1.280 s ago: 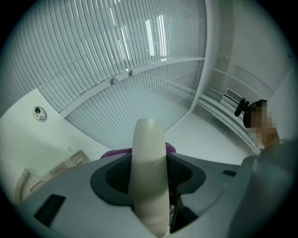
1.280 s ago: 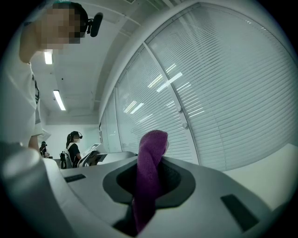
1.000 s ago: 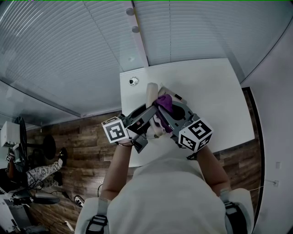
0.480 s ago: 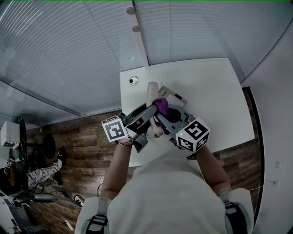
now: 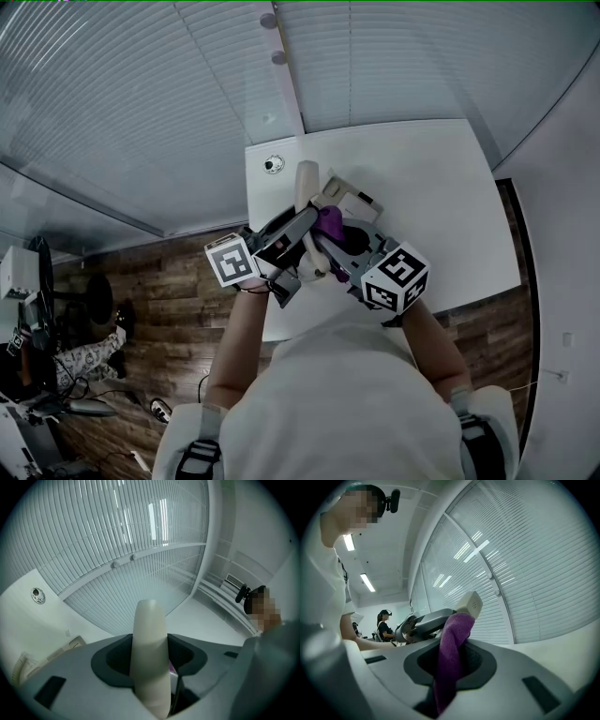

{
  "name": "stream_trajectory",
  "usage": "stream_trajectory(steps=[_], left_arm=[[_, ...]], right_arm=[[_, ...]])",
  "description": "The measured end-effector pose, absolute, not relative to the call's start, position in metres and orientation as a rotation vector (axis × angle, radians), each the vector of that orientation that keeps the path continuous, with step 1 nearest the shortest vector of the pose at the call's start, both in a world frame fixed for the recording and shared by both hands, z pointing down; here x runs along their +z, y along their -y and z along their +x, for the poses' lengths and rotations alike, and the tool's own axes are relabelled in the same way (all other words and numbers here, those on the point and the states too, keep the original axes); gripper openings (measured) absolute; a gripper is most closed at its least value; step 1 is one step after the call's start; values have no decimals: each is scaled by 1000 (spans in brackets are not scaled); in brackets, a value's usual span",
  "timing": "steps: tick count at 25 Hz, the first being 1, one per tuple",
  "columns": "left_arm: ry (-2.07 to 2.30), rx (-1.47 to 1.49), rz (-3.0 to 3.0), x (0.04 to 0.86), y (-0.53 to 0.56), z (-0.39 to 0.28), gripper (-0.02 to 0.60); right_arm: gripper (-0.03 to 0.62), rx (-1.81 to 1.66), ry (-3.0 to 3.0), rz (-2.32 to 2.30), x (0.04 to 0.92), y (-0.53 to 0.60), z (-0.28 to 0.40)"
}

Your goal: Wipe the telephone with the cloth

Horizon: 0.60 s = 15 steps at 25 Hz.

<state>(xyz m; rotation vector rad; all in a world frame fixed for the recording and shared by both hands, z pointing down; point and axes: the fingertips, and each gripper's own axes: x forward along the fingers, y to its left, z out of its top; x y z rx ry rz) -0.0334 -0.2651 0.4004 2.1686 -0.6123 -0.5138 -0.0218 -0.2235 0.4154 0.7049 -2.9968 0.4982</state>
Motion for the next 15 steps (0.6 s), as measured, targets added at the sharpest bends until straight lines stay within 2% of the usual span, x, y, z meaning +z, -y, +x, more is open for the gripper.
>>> stream_trajectory(steps=[15], left_arm=[[677,-507,2176,398,267,-38,232]], right_arm=[[60,466,2980,663,421,202,-12]])
